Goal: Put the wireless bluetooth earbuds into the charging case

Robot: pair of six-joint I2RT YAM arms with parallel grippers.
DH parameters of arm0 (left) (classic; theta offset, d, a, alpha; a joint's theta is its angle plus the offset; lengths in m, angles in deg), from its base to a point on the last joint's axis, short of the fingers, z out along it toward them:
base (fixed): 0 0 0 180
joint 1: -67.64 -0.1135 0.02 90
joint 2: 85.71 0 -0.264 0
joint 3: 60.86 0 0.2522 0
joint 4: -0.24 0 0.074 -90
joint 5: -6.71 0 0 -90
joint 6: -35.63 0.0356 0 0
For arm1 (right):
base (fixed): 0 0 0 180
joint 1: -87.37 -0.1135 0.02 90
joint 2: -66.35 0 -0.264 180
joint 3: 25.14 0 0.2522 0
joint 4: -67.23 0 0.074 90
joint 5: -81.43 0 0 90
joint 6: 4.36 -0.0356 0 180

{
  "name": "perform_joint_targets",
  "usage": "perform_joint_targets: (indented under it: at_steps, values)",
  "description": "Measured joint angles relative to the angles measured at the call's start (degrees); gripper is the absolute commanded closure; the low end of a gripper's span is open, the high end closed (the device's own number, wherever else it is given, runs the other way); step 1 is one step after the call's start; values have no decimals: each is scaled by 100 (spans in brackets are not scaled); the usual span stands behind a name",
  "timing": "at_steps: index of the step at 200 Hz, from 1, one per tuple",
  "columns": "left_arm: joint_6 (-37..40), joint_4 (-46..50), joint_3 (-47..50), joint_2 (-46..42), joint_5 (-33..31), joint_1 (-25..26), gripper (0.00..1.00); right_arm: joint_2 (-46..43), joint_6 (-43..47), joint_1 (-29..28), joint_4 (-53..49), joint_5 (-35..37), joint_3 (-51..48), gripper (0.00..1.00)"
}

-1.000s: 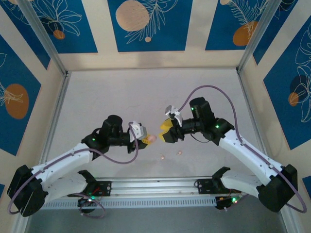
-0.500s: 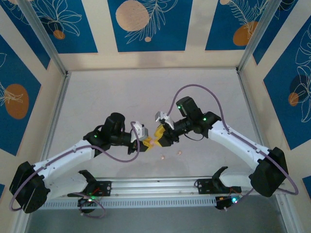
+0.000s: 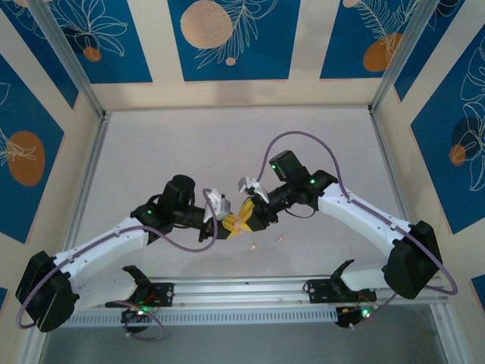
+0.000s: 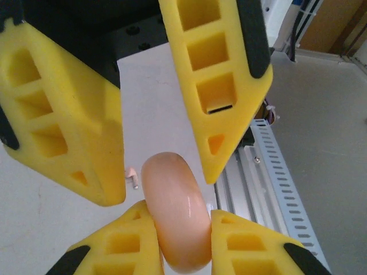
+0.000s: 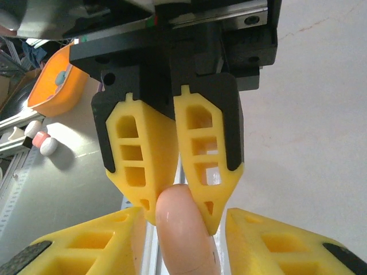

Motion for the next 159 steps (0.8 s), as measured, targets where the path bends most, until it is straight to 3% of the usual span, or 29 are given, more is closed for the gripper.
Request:
perform_joint_targets:
  at_steps: [30,104,139,159]
  values:
    - [-105,-125,0,0,153,-76,85,2,2,0,-26,-15,0,62]
    - [-304,-125,0,-2,431,-216,83,-11,111,2,-61,-57,26,92]
    - [-439,-415,0,-15,487,-238,58,-236,-20,98,192,-76,-61,95]
    - [-586,-789,24,-66,424,-254,51,-595,-262,323,608,-205,-354,95]
